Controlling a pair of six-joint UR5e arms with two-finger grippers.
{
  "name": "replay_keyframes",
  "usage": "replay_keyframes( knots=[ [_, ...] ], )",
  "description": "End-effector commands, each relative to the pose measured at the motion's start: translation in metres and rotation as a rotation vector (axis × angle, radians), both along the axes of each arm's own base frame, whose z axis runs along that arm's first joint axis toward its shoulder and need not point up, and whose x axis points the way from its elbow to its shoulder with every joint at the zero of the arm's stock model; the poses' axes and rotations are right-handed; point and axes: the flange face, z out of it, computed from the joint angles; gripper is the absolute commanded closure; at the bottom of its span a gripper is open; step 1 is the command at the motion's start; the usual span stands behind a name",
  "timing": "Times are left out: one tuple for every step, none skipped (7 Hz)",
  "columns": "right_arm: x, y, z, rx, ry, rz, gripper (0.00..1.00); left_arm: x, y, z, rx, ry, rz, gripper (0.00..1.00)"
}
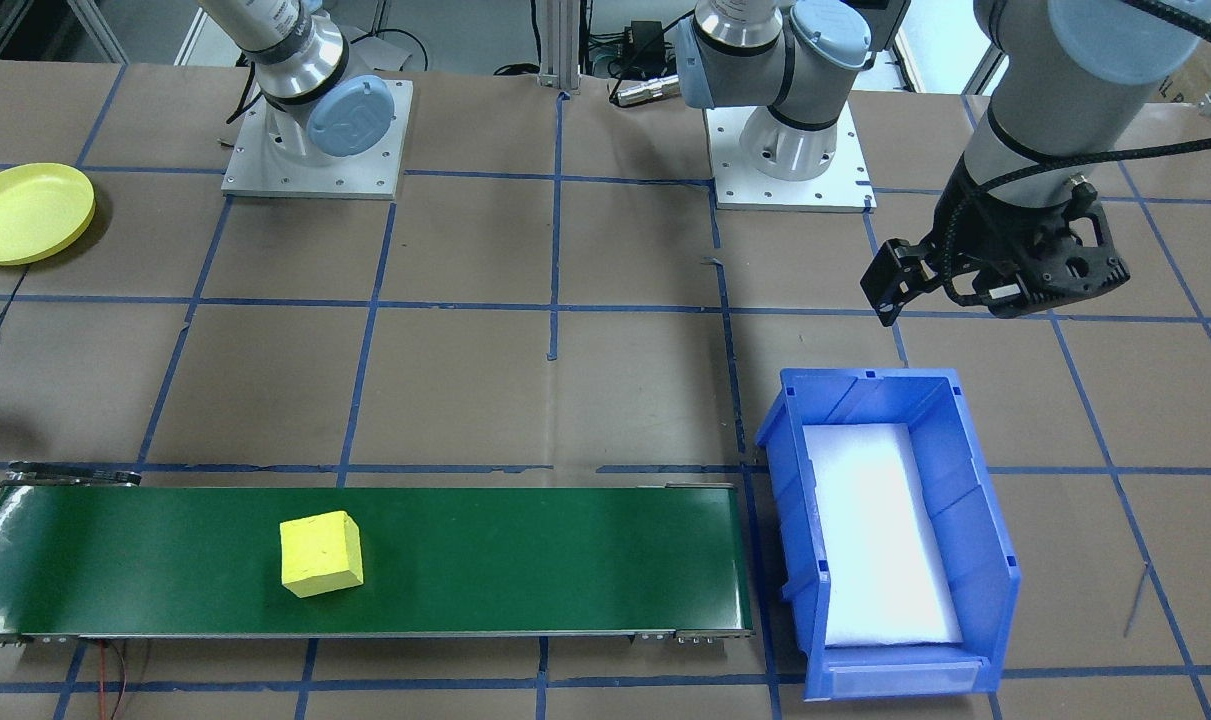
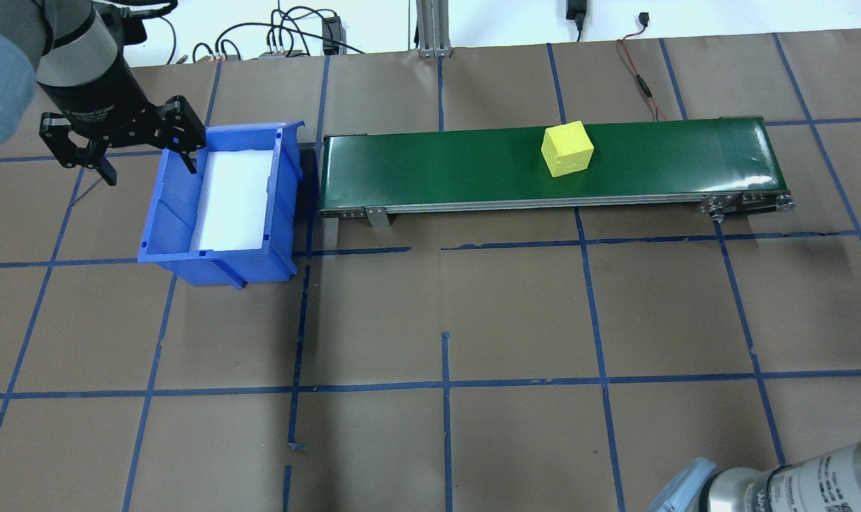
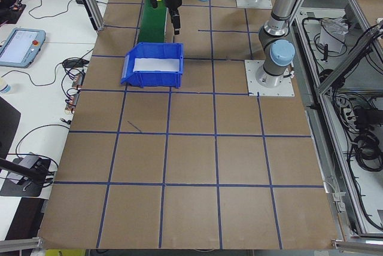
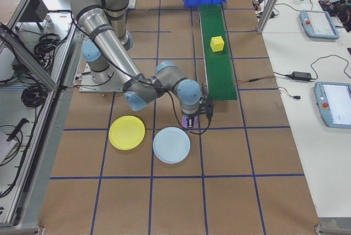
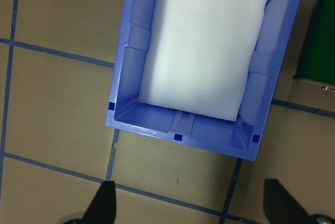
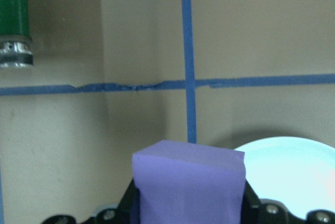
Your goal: Move block left to right into plate
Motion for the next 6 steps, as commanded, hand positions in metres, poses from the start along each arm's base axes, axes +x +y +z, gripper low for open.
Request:
replay_keyframes(
  knots=[
    [-0.045, 0.069, -0.025, 0.012, -0.054, -0.039, 0.55, 0.0, 0.0, 0.0, 0.0, 0.0, 0.0, 0.0],
    [-0.043, 0.07, -0.028, 0.001, -0.06, -0.041, 0.26, 0.001, 0.0, 0.0, 0.0, -0.001, 0.002, 0.0],
    [-0.042, 0.072, -0.031, 0.028, -0.066, -0.044, 0.0, 0.001, 0.0, 0.0, 0.0, -0.001, 0.002, 0.0],
    [-0.046, 0.071, -0.026, 0.022, -0.053, -0.039, 0.0, 0.001, 0.0, 0.0, 0.0, -0.001, 0.002, 0.0],
    [-0.045, 0.069, -0.019, -0.002, -0.046, -0.041, 0.0, 0.001, 0.0, 0.0, 0.0, 0.0, 0.002, 0.0],
    [-0.038, 0.057, -0.004, -0.018, -0.023, -0.024, 0.0, 0.001, 0.0, 0.0, 0.0, -0.001, 0.002, 0.0]
  ],
)
